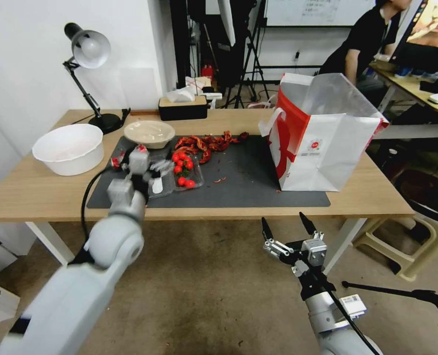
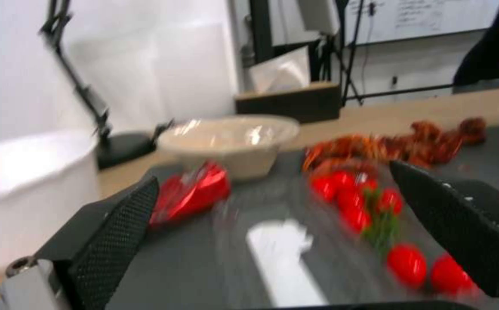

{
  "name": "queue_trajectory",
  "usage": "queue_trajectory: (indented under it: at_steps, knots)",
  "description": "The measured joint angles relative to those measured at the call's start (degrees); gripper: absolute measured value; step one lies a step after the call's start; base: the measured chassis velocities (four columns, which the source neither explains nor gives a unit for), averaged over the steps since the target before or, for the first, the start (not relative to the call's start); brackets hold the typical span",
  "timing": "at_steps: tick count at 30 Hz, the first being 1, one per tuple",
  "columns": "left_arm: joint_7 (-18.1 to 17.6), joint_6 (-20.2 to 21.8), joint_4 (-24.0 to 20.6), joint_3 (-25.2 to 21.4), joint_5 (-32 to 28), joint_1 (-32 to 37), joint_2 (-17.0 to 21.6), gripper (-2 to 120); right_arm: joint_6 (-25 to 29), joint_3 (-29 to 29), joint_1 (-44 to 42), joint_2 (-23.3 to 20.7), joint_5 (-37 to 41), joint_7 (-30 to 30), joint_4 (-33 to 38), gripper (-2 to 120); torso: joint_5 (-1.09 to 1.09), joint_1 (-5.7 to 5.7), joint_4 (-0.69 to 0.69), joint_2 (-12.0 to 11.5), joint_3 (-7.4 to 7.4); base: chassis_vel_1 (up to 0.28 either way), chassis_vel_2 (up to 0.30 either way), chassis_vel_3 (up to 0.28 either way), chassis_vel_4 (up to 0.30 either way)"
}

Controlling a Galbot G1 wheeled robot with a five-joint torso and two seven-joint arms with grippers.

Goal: Pick up the trash from the table and place it into the takeout bag.

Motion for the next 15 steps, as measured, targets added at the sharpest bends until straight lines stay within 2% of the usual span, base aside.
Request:
queue_trajectory:
  at_steps: [3,7,15]
  knots:
    - [-0.06,-2.19,-1.55,-3.58,1.66,5.91,-2.22,100,0.00,0.00,0.07,0.20,-0.04,0.05,0.09,100,0.00,0.00,-0.01,0.00,0.00,0.000,0.000,0.000,0.000]
    - [-0.01,-4.44,-2.87,-6.02,1.96,11.20,-3.47,100,0.00,0.12,0.02,0.45,-0.06,0.09,0.34,100,0.00,0.00,0.01,0.00,0.00,0.000,0.000,0.000,0.000]
    - [0.74,-7.03,-3.46,-7.60,2.00,15.03,-4.76,100,0.13,1.03,-1.01,1.90,-0.85,0.14,0.93,100,-0.02,0.01,-0.01,0.00,0.00,0.000,0.000,0.000,0.000]
